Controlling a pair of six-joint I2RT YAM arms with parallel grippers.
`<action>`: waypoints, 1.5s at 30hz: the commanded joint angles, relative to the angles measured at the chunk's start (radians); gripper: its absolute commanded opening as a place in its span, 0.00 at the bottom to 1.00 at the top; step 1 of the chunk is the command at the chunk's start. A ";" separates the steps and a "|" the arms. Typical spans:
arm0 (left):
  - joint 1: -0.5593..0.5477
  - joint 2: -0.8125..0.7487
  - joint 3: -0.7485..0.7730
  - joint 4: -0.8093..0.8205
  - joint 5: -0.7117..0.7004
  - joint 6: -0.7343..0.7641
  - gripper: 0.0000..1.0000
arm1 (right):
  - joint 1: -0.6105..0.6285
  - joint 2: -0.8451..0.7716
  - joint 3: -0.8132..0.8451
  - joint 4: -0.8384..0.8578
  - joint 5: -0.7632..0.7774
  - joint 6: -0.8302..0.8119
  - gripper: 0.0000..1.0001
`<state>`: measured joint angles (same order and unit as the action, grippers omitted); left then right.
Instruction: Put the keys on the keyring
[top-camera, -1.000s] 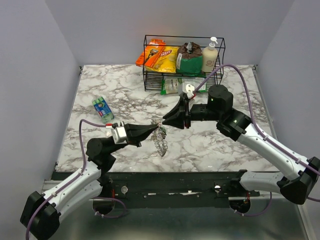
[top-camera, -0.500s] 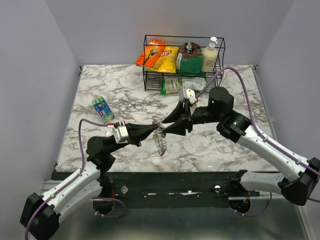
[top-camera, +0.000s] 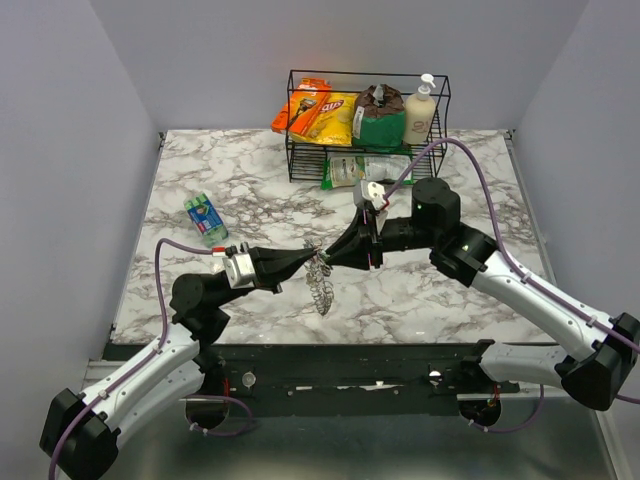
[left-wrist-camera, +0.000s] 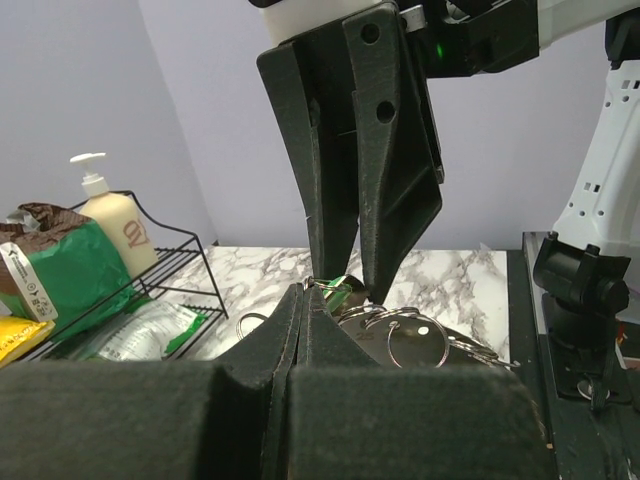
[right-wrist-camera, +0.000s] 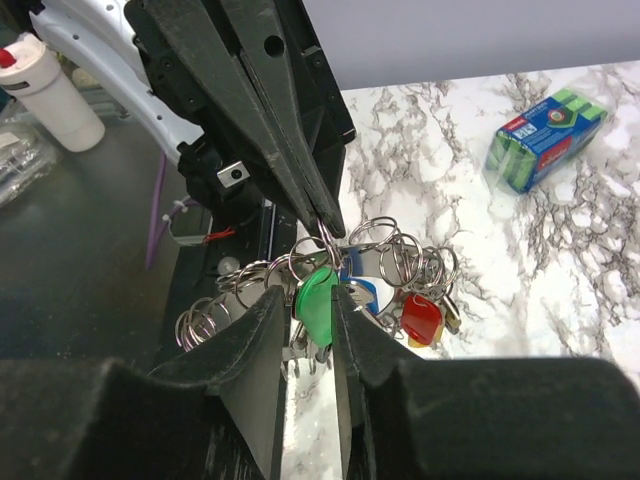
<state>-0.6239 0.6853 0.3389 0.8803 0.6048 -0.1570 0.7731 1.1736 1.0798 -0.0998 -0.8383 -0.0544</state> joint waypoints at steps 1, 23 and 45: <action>-0.005 -0.020 0.043 0.039 0.013 0.019 0.00 | 0.005 0.018 -0.003 -0.006 0.030 -0.005 0.28; -0.003 -0.038 0.045 0.028 0.013 0.017 0.00 | 0.005 0.023 -0.027 -0.031 0.074 -0.041 0.02; -0.005 -0.038 0.054 0.005 0.032 0.031 0.00 | 0.005 0.014 -0.032 -0.100 0.157 -0.122 0.01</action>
<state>-0.6239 0.6678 0.3477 0.8242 0.6212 -0.1448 0.7734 1.1912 1.0554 -0.1402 -0.7414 -0.1352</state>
